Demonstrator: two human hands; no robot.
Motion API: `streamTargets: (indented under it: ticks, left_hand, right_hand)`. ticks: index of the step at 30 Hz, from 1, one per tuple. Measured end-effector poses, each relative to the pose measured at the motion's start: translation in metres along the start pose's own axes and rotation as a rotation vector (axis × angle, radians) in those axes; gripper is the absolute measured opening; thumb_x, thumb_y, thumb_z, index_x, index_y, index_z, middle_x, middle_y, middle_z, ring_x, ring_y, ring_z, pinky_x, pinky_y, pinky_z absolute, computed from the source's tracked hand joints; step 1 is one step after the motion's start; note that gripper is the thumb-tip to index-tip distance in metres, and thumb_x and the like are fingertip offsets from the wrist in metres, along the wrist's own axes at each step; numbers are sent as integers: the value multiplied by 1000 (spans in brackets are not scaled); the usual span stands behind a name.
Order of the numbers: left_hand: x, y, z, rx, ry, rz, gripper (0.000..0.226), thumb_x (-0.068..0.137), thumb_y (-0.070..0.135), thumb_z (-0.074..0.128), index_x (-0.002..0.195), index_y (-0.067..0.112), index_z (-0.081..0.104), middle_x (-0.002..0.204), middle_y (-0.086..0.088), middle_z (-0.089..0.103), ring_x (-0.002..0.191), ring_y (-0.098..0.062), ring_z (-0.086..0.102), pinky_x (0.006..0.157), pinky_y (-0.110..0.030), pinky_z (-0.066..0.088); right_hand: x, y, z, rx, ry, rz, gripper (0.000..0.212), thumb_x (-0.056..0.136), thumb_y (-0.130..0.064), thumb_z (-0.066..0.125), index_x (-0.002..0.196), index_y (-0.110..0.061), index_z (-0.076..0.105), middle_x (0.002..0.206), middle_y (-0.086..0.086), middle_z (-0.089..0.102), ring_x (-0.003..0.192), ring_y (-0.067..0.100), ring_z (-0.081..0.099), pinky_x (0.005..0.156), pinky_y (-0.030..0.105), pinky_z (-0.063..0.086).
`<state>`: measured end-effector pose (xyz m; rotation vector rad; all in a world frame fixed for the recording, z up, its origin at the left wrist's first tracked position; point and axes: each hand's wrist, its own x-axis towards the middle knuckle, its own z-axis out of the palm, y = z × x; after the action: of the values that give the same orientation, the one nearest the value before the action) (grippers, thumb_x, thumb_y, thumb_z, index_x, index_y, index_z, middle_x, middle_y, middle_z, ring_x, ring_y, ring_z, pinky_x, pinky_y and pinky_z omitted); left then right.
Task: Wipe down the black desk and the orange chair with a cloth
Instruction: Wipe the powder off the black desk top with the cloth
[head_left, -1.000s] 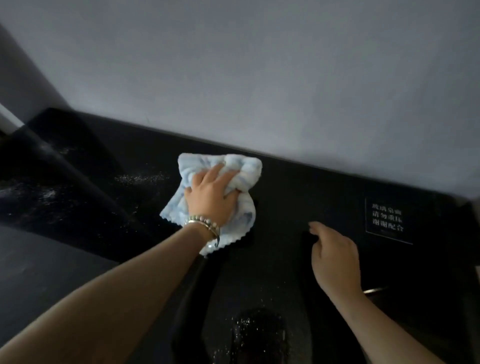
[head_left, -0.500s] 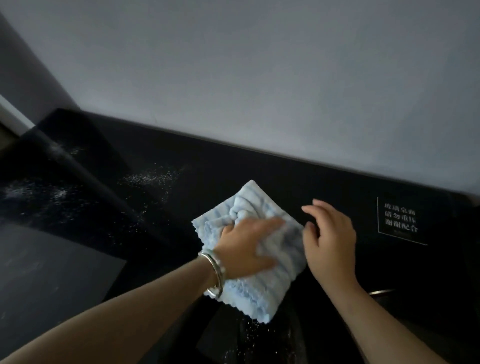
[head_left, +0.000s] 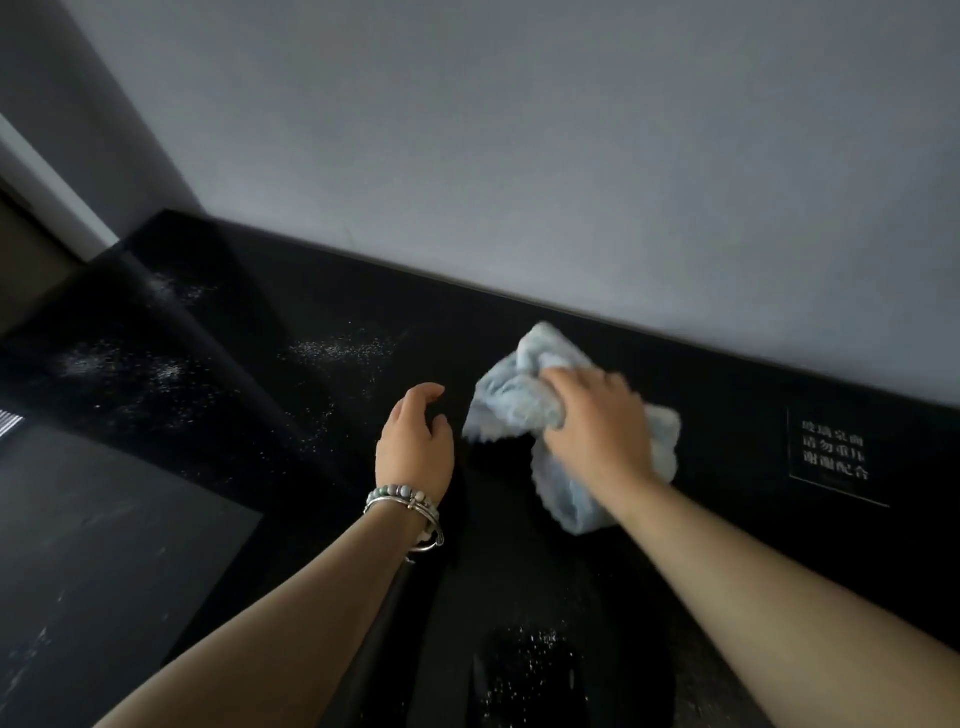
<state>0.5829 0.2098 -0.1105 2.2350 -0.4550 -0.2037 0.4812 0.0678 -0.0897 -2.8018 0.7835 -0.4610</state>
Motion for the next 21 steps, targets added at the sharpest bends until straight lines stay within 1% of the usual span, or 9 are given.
streamTargets:
  ticks: [1, 3, 5, 7, 9, 11, 13, 18, 21]
  left_hand:
    - [3, -3, 1, 94, -53, 31, 40, 91, 14, 46, 130, 21, 46, 136, 2, 47, 123, -17, 45, 94, -28, 38]
    - [10, -10, 4, 388, -245, 111, 49, 95, 27, 41, 142, 23, 29, 151, 5, 27, 140, -19, 21, 113, -39, 20]
    - [15, -19, 6, 658, -339, 203, 54, 97, 40, 33, 146, 27, 17, 155, 10, 11, 144, -19, 4, 115, -46, 5]
    - [19, -29, 4, 787, -340, 286, 56, 96, 47, 27, 147, 30, 13, 155, 12, 8, 144, -19, 3, 114, -48, 1]
    - [23, -34, 4, 798, -330, 318, 57, 95, 49, 27, 147, 31, 12, 155, 11, 8, 144, -20, 5, 115, -45, 0]
    - [23, -35, 7, 778, -308, 313, 57, 95, 49, 28, 146, 30, 14, 155, 10, 10, 144, -21, 6, 115, -42, 0]
    - [19, -33, 9, 767, -294, 306, 57, 95, 48, 30, 146, 30, 15, 155, 10, 11, 144, -21, 6, 116, -40, 1]
    - [37, -26, -3, 609, -419, 227, 47, 95, 35, 36, 142, 32, 31, 153, 11, 20, 143, -18, 10, 117, -39, 12]
    - [34, -18, -7, 481, -393, 211, 41, 96, 25, 39, 136, 28, 42, 149, 9, 32, 142, -15, 17, 115, -39, 16]
  right_hand:
    - [14, 6, -5, 6, 80, -12, 31, 82, -26, 60, 112, -26, 54, 106, 1, 64, 92, 34, 55, 79, 39, 37]
    - [45, 11, -7, 31, 129, -39, 42, 79, -25, 63, 119, -25, 49, 106, 1, 65, 95, 33, 53, 82, 42, 35]
    - [80, 15, 0, 23, 13, -44, 60, 78, -26, 63, 132, -27, 36, 113, 4, 63, 105, 31, 50, 86, 45, 33]
    - [109, 21, 13, -27, -194, -6, 69, 78, -30, 62, 137, -33, 28, 126, 3, 56, 119, 28, 42, 93, 48, 32]
    - [125, 28, 30, -101, -396, 65, 62, 78, -36, 59, 134, -38, 32, 135, 1, 47, 129, 27, 33, 97, 51, 33]
    - [130, 30, 41, -119, -480, 102, 49, 77, -39, 57, 123, -38, 40, 135, -5, 43, 128, 27, 31, 96, 50, 35]
    - [117, 23, 41, -128, -468, 86, 38, 77, -40, 58, 112, -38, 44, 130, -9, 46, 123, 28, 34, 87, 45, 36]
    - [5, 4, 23, 45, -426, -149, 29, 83, -43, 50, 111, -37, 51, 123, -11, 52, 117, 23, 41, 94, 37, 38]
    - [-59, -4, -1, 230, -431, -297, 37, 79, -43, 41, 105, -27, 61, 106, -8, 63, 99, 22, 52, 88, 32, 42]
